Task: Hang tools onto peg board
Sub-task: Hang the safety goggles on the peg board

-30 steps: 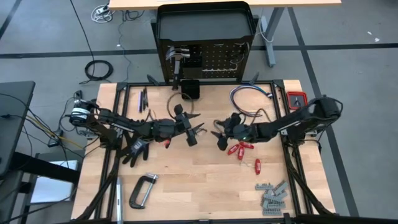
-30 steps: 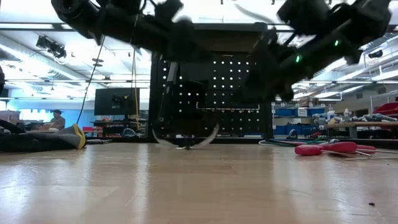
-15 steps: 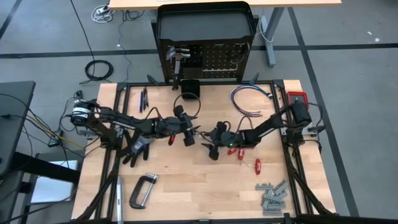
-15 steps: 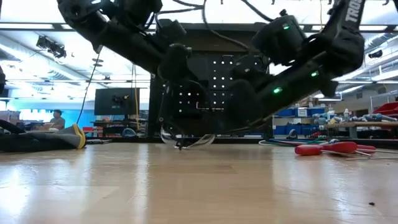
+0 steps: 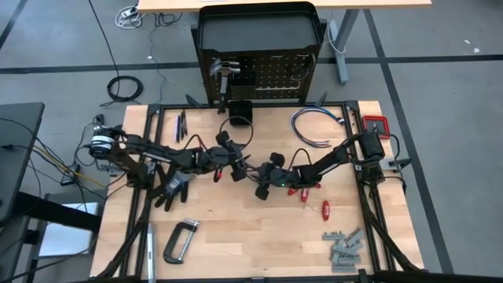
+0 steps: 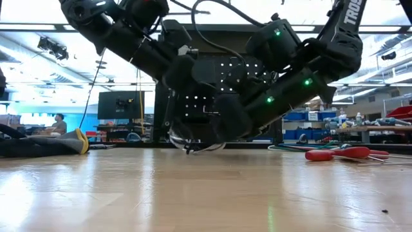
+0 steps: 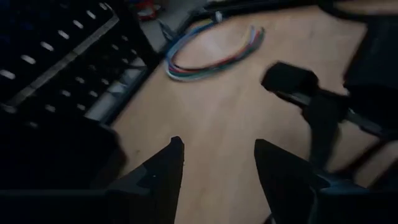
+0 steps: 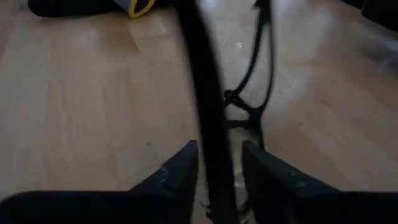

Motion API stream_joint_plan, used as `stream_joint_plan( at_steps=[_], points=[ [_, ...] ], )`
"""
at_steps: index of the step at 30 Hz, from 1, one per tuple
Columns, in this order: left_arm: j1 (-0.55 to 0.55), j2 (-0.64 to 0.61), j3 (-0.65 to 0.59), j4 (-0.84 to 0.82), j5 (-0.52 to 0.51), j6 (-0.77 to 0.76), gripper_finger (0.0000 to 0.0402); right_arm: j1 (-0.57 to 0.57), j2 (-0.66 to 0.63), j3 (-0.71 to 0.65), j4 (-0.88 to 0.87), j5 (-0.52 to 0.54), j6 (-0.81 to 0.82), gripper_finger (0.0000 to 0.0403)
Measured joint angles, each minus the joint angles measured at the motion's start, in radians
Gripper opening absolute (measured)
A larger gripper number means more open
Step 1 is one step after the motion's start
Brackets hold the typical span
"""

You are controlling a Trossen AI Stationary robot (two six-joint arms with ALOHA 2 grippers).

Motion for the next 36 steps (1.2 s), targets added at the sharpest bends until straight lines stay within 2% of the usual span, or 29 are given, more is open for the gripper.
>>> stream_joint_plan(
  at_steps=[5, 7, 10, 12, 14, 18, 20, 25, 30, 33, 36],
  points=[
    [0.0, -0.112, 0.001, -0.084, -0.042, 0.064, 0.0202, 0.0, -0.042, 0.0, -0.049, -0.001, -0.008, 0.004],
    [0.0, -0.168, 0.0, -0.133, -0.029, 0.069, 0.0202, -0.007, -0.076, 0.0, -0.087, -0.001, -0.01, 0.002],
    [0.001, -0.225, 0.001, -0.146, 0.113, 0.059, 0.0202, -0.021, -0.137, 0.0, -0.16, -0.002, -0.033, 0.0021],
    [0.0, -0.229, 0.001, -0.133, 0.234, 0.044, 0.0202, -0.036, -0.182, 0.0, -0.203, -0.012, -0.046, 0.0029],
    [-0.001, -0.216, 0.001, -0.132, 0.301, 0.038, 0.0202, -0.053, -0.216, 0.0, -0.235, -0.052, -0.067, 0.0028],
    [0.002, -0.149, 0.0, -0.068, 0.31, 0.039, 0.0202, -0.081, -0.255, 0.0, -0.265, -0.19, -0.101, 0.0019],
    [0.004, -0.109, 0.0, -0.01, 0.317, 0.037, 0.0202, -0.087, -0.262, 0.0, -0.271, -0.226, -0.105, 0.0019],
    [0.02, -0.025, 0.0, 0.082, 0.38, -0.008, 0.0202, -0.088, -0.262, 0.0, -0.309, -0.228, -0.087, 0.0022],
    [0.036, -0.002, 0.001, 0.109, 0.39, -0.035, 0.0198, -0.088, -0.262, 0.0, -0.328, -0.227, -0.086, 0.0019],
    [0.043, -0.002, 0.0, 0.11, 0.39, -0.035, 0.0173, -0.088, -0.262, 0.0, -0.335, -0.227, -0.086, 0.0019],
    [0.049, -0.003, 0.001, 0.085, 0.362, -0.035, 0.0131, -0.089, -0.262, 0.0, -0.336, -0.222, -0.088, 0.0022]
  ],
)
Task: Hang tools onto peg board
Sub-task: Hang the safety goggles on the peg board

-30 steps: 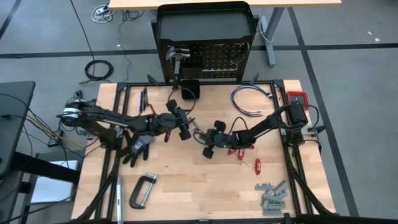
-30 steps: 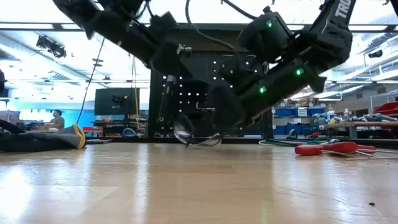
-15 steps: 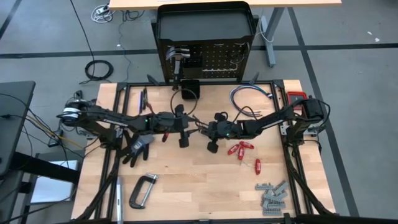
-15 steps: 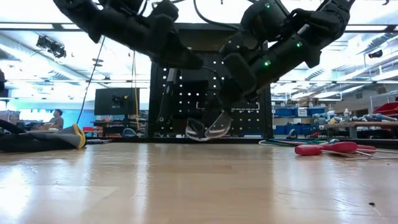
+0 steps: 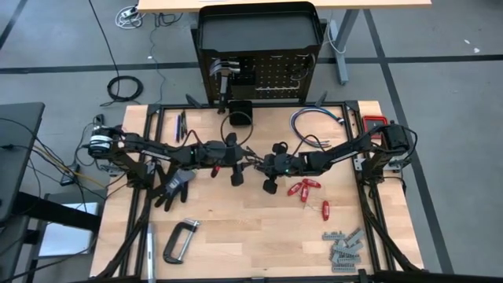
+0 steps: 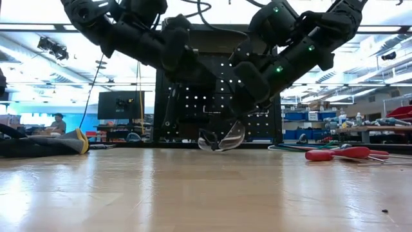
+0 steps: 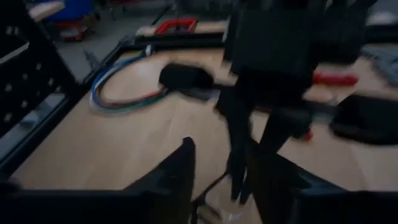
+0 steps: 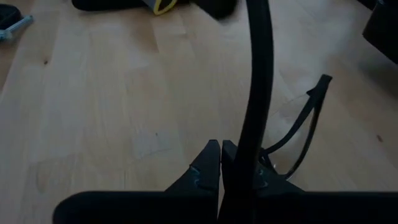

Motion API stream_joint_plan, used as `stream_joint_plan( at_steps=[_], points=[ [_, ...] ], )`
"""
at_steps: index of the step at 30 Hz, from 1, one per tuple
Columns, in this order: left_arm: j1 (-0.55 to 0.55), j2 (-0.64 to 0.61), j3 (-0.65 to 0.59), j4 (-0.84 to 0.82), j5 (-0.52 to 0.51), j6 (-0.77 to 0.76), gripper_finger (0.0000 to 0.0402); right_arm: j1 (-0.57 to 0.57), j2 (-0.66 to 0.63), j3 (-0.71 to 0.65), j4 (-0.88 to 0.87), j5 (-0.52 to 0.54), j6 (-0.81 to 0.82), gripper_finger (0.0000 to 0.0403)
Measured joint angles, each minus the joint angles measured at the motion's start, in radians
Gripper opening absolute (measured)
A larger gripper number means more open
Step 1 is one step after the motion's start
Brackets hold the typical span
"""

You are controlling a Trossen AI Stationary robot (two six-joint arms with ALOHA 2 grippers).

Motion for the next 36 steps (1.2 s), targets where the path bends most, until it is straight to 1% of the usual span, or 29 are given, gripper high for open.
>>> stream_joint_plan(
  at_steps=[3, 6, 7, 9, 14, 17, 19, 20, 24, 25, 30, 32, 36],
  points=[
    [0.002, 0.001, 0.0, -0.005, -0.013, 0.004, 0.008, 0.0, 0.0, 0.0, 0.005, 0.003, -0.001, 0.0021],
    [0.001, 0.001, 0.0, 0.004, 0.01, 0.004, 0.0029, -0.001, 0.0, 0.0, 0.004, 0.003, -0.006, 0.0019],
    [0.001, 0.001, 0.0, 0.004, 0.017, 0.004, 0.0016, -0.001, 0.0, 0.0, 0.003, 0.004, -0.006, 0.0019],
    [0.001, 0.001, 0.0, 0.005, 0.042, 0.004, 0.0008, -0.001, 0.0, 0.0, 0.002, 0.004, -0.006, 0.0021],
    [-0.001, 0.001, 0.0, 0.003, 0.048, 0.029, 0.0032, -0.005, 0.0, 0.0, -0.001, 0.004, -0.002, 0.0021],
    [-0.001, 0.001, 0.0, -0.002, 0.063, 0.005, 0.0051, -0.005, 0.0, 0.0, -0.002, 0.004, -0.002, 0.0019],
    [0.018, 0.001, 0.0, -0.004, 0.08, -0.082, 0.0066, -0.005, 0.0, 0.0, -0.002, 0.004, -0.002, 0.0019],
    [0.033, 0.001, 0.0, -0.007, 0.106, -0.132, 0.0073, -0.005, 0.0, 0.0, -0.002, 0.004, -0.002, 0.0019],
    [0.09, 0.0, 0.0, -0.001, 0.309, -0.265, 0.0097, -0.005, 0.0, 0.0, -0.002, 0.005, -0.002, 0.0023],
    [0.099, 0.0, 0.0, 0.01, 0.341, -0.294, 0.0102, -0.005, 0.0, 0.0, -0.002, 0.005, -0.002, 0.0022],
    [0.151, 0.0, 0.0, 0.005, 0.405, -0.519, 0.0111, -0.005, 0.0, 0.0, -0.002, 0.006, -0.006, 0.0018],
    [0.162, 0.004, 0.0, 0.004, 0.415, -0.591, 0.0111, -0.005, 0.0, 0.0, -0.003, 0.009, -0.007, 0.0018],
    [0.175, 0.005, 0.0, 0.004, 0.431, -0.648, 0.0105, -0.005, 0.0, 0.0, -0.003, 0.037, -0.009, 0.0023]
  ],
)
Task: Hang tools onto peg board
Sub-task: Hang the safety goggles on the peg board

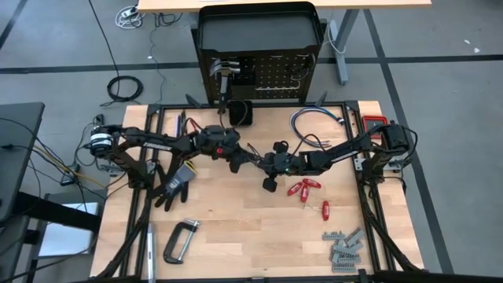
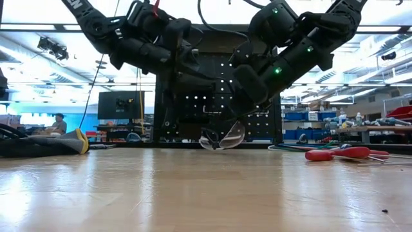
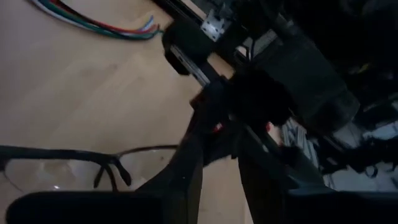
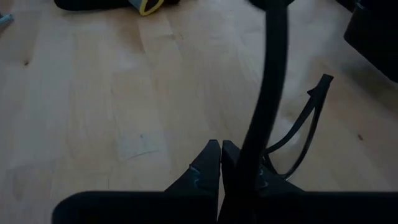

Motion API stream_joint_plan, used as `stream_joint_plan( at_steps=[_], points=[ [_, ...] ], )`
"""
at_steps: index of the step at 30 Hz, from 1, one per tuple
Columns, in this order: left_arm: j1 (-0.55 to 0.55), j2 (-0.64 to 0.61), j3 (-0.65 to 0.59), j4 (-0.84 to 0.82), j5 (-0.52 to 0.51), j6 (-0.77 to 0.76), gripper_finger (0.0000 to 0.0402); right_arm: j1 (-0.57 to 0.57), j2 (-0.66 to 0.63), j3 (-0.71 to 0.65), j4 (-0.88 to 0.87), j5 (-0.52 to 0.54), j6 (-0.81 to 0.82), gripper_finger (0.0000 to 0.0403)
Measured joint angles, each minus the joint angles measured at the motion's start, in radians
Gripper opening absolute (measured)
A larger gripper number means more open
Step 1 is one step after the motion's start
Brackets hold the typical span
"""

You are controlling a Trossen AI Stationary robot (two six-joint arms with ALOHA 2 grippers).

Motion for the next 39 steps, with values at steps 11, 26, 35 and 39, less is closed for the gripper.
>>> stream_joint_plan(
  at_steps=[11, 26, 35, 39],
  points=[
    [0.001, 0.0, 0.0, 0.068, 0.003, -0.018, 0.0071, 0.0, 0.0, 0.0, -0.001, 0.003, 0.0, 0.0023],
    [0.003, 0.0, 0.0, 0.06, 0.053, 0.013, 0.0048, 0.0, 0.0, 0.0, 0.0, 0.021, 0.011, 0.0021],
    [0.003, 0.0, 0.0, 0.061, 0.041, 0.025, 0.0006, 0.001, 0.0, 0.0, -0.001, 0.037, 0.015, 0.003],
    [0.003, 0.0, 0.0, 0.072, 0.025, 0.026, 0.0003, 0.011, -0.002, 0.0, 0.006, 0.046, 0.009, 0.0043]
  ],
)
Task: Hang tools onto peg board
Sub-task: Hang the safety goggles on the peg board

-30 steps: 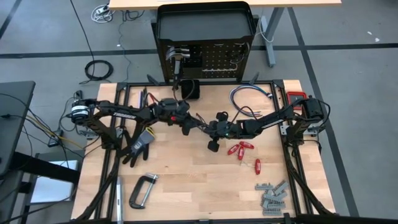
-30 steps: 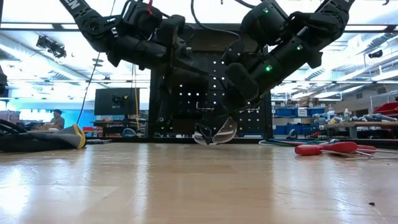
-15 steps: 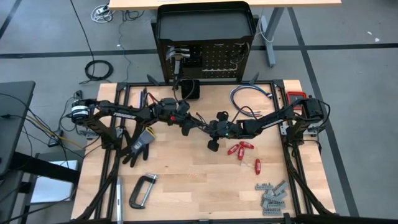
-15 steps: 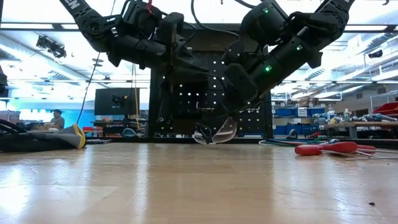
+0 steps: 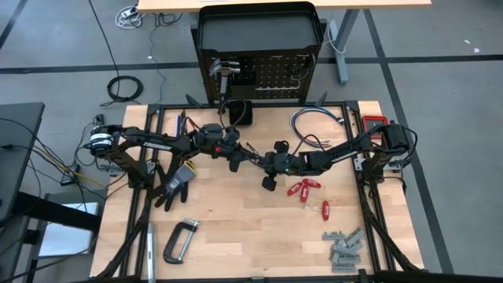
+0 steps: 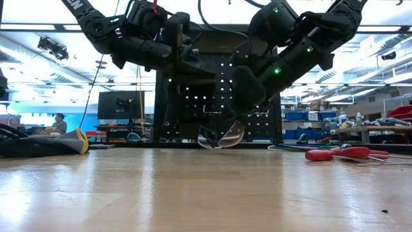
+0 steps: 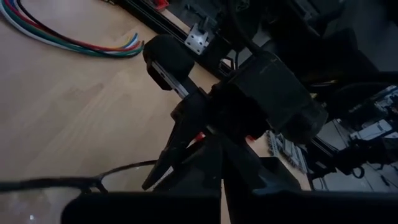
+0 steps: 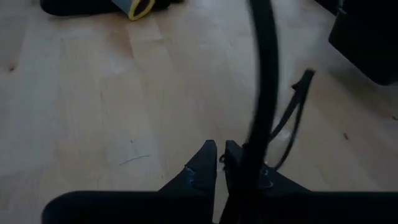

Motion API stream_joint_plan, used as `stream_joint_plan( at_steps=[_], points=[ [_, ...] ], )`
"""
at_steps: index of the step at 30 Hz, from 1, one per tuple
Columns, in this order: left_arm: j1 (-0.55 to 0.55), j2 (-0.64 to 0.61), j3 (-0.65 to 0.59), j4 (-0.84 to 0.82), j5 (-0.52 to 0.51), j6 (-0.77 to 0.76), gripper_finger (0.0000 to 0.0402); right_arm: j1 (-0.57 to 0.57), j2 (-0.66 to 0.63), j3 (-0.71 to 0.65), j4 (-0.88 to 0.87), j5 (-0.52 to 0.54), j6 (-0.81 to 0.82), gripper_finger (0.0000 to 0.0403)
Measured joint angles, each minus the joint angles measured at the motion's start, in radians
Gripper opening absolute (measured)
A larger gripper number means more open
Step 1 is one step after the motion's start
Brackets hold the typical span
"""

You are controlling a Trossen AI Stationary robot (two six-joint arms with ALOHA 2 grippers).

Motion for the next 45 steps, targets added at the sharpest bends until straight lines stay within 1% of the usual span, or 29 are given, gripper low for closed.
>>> stream_joint_plan(
  at_steps=[3, 6, 8, 15, 18, 21, 24, 27, 32, 36, 39, 42, 45],
  points=[
    [0.008, -0.002, 0.0, 0.024, 0.001, -0.003, 0.0002, 0.017, -0.031, 0.0, -0.006, 0.0, -0.021, 0.0061],
    [0.019, -0.004, 0.0, 0.077, 0.025, -0.015, 0.0002, 0.031, -0.088, 0.0, -0.039, 0.007, -0.061, 0.0091],
    [0.025, -0.004, 0.0, 0.1, 0.029, -0.03, 0.0001, 0.039, -0.131, 0.0, -0.077, 0.046, -0.07, 0.0113],
    [0.032, -0.004, 0.0, 0.181, 0.031, -0.058, 0.0001, 0.083, -0.317, 0.0, -0.273, 0.242, -0.07, 0.0199],
    [0.032, -0.004, 0.0, 0.218, 0.021, -0.065, 0.0001, 0.108, -0.376, 0.0, -0.363, 0.294, -0.024, 0.0236],
    [0.032, -0.004, 0.0, 0.261, -0.01, -0.085, 0.0, 0.136, -0.389, -0.004, -0.42, 0.318, 0.026, 0.0269],
    [0.032, -0.004, 0.0, 0.27, -0.031, -0.089, 0.0, 0.164, -0.368, -0.038, -0.401, 0.354, 0.059, 0.029],
    [0.032, -0.004, 0.0, 0.273, -0.059, -0.099, 0.0, 0.184, -0.327, -0.066, -0.374, 0.427, 0.103, 0.0299],
    [0.03, -0.004, 0.0, 0.331, -0.105, -0.117, 0.0, 0.197, -0.229, -0.093, -0.182, 0.535, 0.104, 0.0298],
    [0.03, -0.004, 0.0, 0.395, -0.108, -0.138, 0.0, 0.185, -0.156, -0.095, -0.084, 0.567, 0.142, 0.0306],
    [0.03, -0.004, 0.0, 0.404, -0.111, -0.145, 0.0, 0.163, -0.124, -0.096, 0.004, 0.573, 0.183, 0.0323],
    [0.03, -0.004, 0.0, 0.411, -0.112, -0.145, 0.0, 0.154, -0.108, -0.095, 0.086, 0.581, 0.178, 0.0343],
    [0.03, -0.004, 0.0, 0.421, -0.11, -0.145, 0.0, 0.152, -0.103, -0.095, 0.103, 0.666, 0.184, 0.0351]
  ],
)
